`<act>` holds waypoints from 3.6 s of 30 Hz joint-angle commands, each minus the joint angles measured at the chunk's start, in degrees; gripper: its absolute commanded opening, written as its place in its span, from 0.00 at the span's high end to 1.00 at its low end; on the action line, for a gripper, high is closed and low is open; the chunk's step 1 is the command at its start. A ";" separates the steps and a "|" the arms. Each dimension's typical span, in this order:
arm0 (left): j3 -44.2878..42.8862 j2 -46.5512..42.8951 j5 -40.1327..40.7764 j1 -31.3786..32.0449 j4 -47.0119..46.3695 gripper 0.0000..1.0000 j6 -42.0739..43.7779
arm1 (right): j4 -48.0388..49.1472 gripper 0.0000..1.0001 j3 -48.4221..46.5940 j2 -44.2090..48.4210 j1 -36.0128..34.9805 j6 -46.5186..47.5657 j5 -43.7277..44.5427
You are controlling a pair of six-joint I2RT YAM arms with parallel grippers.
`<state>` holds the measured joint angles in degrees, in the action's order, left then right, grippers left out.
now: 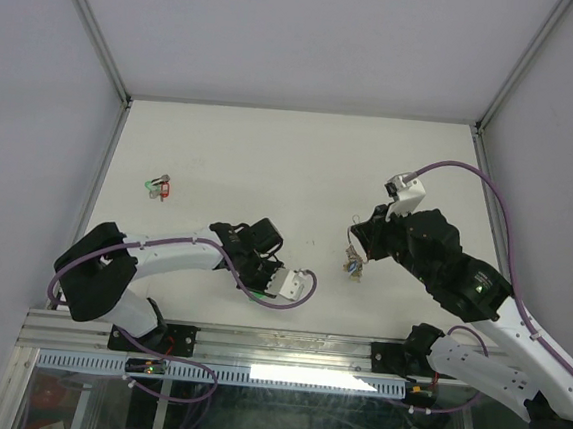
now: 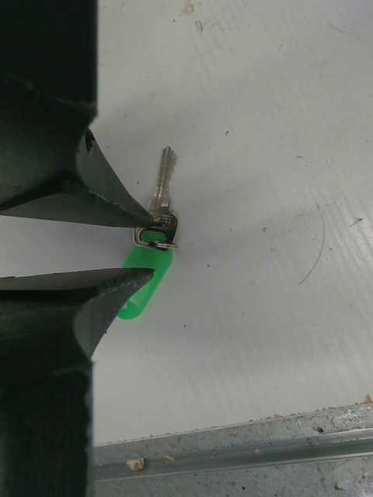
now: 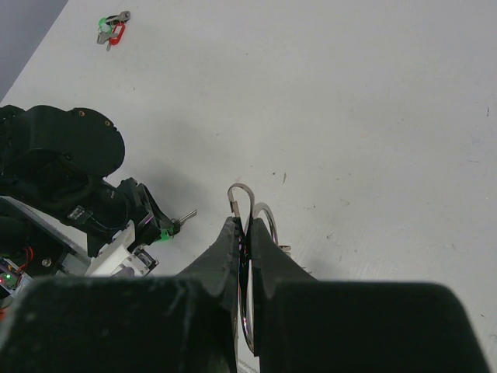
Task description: Put the keys on the keyring
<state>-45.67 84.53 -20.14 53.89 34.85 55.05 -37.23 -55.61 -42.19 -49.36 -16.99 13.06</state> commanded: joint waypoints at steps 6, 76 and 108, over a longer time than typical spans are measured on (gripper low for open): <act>-2.31 1.25 -2.58 -0.63 -0.13 0.75 1.46 | 2.85 1.00 -0.75 1.14 0.23 0.23 1.01; -21.10 -20.01 6.98 4.12 -2.60 1.00 -31.86 | 5.03 1.00 -10.31 -17.59 -1.50 3.14 -24.89; -22.27 -19.48 12.44 5.26 -3.09 1.00 -32.27 | 4.89 1.00 -9.08 -18.63 -2.93 1.29 -25.34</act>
<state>-65.43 66.11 -9.26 58.59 33.74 22.57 -35.46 -62.81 -61.23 -52.01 -14.41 -12.03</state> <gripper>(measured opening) 0.002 0.033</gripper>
